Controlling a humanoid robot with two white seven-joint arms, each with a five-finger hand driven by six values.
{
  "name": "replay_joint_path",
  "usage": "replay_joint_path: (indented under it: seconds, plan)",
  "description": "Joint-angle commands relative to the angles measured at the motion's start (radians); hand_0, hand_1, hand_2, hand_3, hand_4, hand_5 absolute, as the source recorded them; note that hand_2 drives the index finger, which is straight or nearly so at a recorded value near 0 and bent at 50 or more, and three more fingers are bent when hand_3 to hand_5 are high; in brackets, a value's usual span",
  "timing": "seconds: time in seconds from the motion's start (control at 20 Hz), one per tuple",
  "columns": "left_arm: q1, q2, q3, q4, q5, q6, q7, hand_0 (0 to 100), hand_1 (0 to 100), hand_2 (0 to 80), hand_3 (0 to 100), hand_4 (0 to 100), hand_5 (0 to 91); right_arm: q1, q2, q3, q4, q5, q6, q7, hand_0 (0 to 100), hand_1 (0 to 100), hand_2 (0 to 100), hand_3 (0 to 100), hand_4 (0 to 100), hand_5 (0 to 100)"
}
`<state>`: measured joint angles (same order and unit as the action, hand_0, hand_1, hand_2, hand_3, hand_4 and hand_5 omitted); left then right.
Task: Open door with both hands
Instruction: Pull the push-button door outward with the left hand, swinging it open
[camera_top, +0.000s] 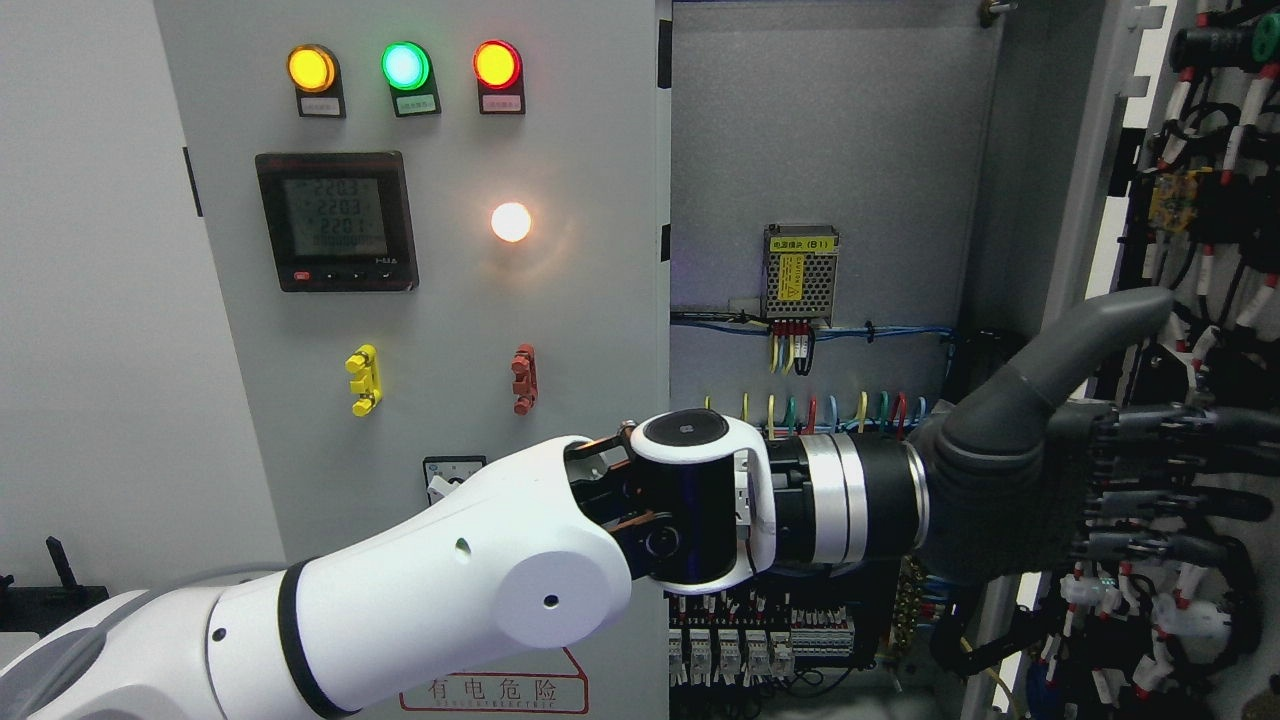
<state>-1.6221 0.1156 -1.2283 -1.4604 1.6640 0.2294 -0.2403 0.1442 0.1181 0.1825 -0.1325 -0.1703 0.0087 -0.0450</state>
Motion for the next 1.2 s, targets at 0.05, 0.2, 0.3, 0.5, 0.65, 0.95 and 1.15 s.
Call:
replay_joint_path:
  seconds: [0.05, 0.2, 0.3, 0.5, 0.65, 0.95, 1.15]
  plan:
    - [-0.012, -0.102, -0.039, 0.017, 0.008, -0.001, 0.009, 0, 0, 0.0, 0, 3, 0.0, 0.0, 0.0, 0.0, 0.001, 0.0, 0.001, 0.001, 0, 0, 0, 0, 0, 0]
    - [-0.013, -0.146, -0.046, 0.067, 0.016, -0.002, 0.018, 0, 0, 0.0, 0, 3, 0.0, 0.0, 0.0, 0.0, -0.001, 0.0, 0.001, 0.001, 0, 0, 0, 0, 0, 0]
    - [-0.013, -0.162, -0.046, 0.087, 0.016, -0.002, 0.018, 0, 0, 0.0, 0, 3, 0.0, 0.0, 0.0, 0.0, -0.001, 0.0, 0.001, 0.001, 0, 0, 0, 0, 0, 0]
    - [-0.015, -0.182, -0.048, 0.098, 0.016, -0.005, 0.053, 0, 0, 0.0, 0, 3, 0.0, 0.0, 0.0, 0.0, 0.001, 0.0, 0.001, 0.001, 0, 0, 0, 0, 0, 0]
    - [-0.015, -0.189, -0.048, 0.098, 0.019, -0.007, 0.087, 0, 0, 0.0, 0, 3, 0.0, 0.0, 0.0, 0.0, 0.001, 0.0, 0.001, 0.001, 0, 0, 0, 0, 0, 0]
    - [-0.013, -0.195, -0.056, 0.097, 0.017, -0.024, 0.108, 0, 0, 0.0, 0, 3, 0.0, 0.0, 0.0, 0.0, 0.001, 0.0, 0.001, 0.001, 0, 0, 0, 0, 0, 0]
    - [-0.013, -0.195, -0.056, 0.097, 0.016, -0.024, 0.116, 0, 0, 0.0, 0, 3, 0.0, 0.0, 0.0, 0.0, 0.001, 0.0, 0.001, 0.001, 0, 0, 0, 0, 0, 0]
